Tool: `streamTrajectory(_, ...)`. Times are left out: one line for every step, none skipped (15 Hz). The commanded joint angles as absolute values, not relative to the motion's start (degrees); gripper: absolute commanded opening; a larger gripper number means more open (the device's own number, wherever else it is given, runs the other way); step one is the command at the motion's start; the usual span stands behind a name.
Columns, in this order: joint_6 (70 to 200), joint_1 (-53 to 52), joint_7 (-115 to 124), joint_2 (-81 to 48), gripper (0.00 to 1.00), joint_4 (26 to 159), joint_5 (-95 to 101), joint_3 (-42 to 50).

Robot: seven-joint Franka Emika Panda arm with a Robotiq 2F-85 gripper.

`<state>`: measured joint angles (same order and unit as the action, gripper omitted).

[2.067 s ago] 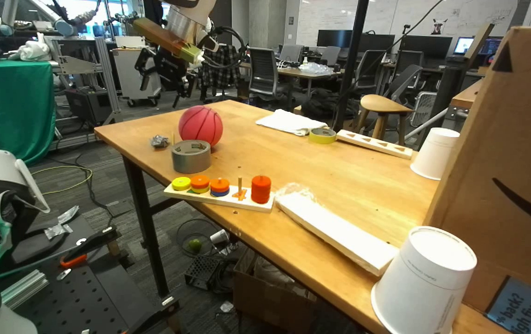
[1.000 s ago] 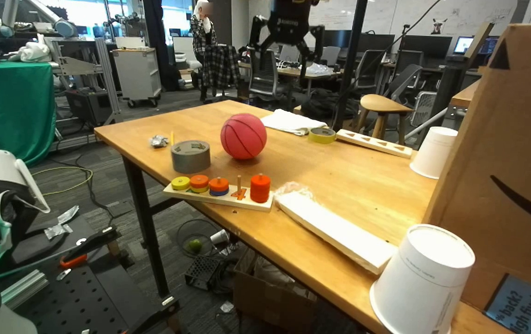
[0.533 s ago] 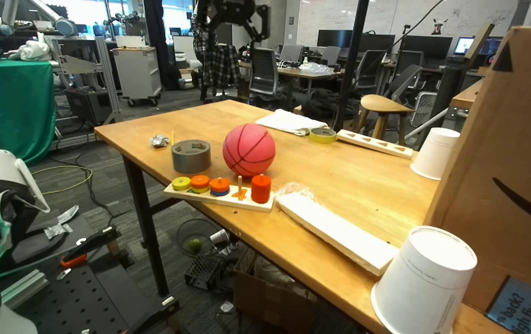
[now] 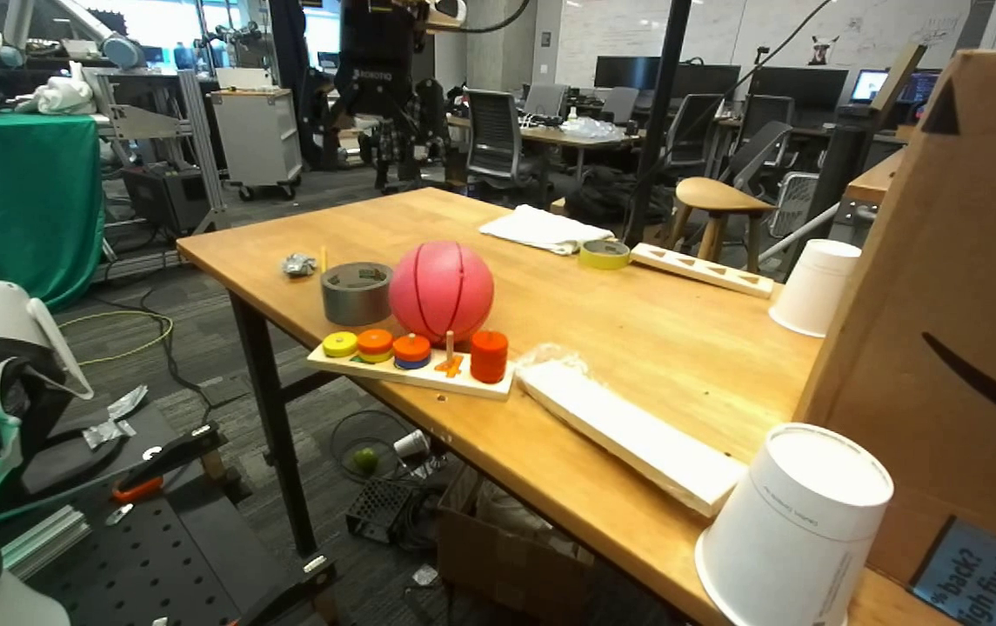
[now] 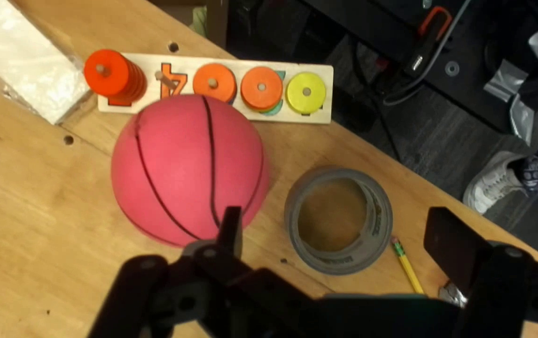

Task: Move the basketball to the right

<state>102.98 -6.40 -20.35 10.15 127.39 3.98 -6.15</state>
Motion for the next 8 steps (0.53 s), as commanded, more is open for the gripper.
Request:
streamTrajectory(98.51,-6.36,-19.74,8.94,1.00,126.56,6.55,-5.63)
streamTrajectory(97.29,-6.38,-20.19,8.53,1.00,126.48,6.57,-5.46)
streamTrajectory(95.12,-6.53,-21.82,7.94,1.00,126.35,4.59,-5.10)
streamTrajectory(93.49,-6.68,-23.31,7.72,1.00,126.71,2.86,-4.87)
streamTrajectory(92.11,-6.82,-24.39,7.87,1.00,127.39,1.52,-4.87)
streamTrajectory(90.99,-6.85,-25.37,7.95,1.00,127.72,0.30,-4.88)
streamTrajectory(91.19,-6.90,-27.37,8.31,1.00,128.39,-1.40,-4.74)
streamTrajectory(91.51,-6.87,-29.01,8.81,1.00,128.97,-2.87,-4.62)
